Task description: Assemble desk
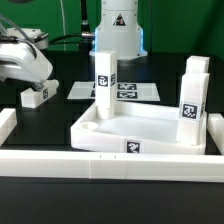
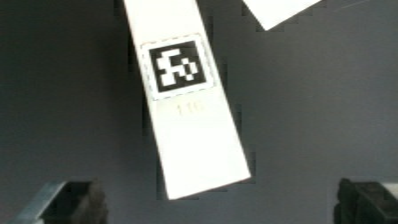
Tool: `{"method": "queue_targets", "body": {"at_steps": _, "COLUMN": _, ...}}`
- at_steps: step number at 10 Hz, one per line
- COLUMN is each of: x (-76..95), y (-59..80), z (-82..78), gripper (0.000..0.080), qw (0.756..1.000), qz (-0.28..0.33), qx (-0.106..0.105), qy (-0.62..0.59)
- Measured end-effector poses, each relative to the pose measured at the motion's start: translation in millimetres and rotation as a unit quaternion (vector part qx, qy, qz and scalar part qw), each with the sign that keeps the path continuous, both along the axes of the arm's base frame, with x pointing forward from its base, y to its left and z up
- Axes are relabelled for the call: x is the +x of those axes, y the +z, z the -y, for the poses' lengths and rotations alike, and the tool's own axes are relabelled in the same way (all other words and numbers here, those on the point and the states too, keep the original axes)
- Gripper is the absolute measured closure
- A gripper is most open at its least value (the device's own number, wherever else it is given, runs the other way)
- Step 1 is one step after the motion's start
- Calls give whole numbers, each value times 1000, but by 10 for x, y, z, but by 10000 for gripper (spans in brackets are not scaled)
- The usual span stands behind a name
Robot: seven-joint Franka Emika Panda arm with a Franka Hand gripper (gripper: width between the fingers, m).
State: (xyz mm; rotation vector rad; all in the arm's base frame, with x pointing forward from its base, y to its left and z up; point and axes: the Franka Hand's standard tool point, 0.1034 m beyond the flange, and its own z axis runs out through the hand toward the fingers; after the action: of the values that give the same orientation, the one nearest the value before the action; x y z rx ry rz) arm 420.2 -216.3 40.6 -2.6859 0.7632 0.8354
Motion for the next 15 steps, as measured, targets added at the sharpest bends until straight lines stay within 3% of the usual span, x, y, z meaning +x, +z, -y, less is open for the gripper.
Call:
{"method": "queue_targets", "body": {"at_steps": 3, "x": -84, "y": -36, "z": -25, "gripper": 150, "qw": 999, "qz": -26, "qx": 3, "qy": 24}}
{"method": "queue_targets", "body": {"at_steps": 6, "x": -124, "y": -71, "z": -57, "gripper": 150, "qw": 996, "qz": -80, "qx": 31, "qy": 24}}
{"method": "queue_targets", "body": {"at_steps": 11, "x": -104, "y": -105, "z": -56, "gripper": 150, "qw": 994, "qz": -71, "qx": 32, "qy": 76}}
{"method": "queue_targets", "body": {"at_steps": 13, "x": -142, "y": -147, "z": -32, "gripper": 150, "qw": 992, "qz": -66, "qx": 54, "qy": 98}}
{"method": "queue_targets", "body": {"at_steps": 15, "x": -140, "y": -146, "z": -32, "gripper": 150, "qw": 992, "qz": -67, "qx": 52, "qy": 95}}
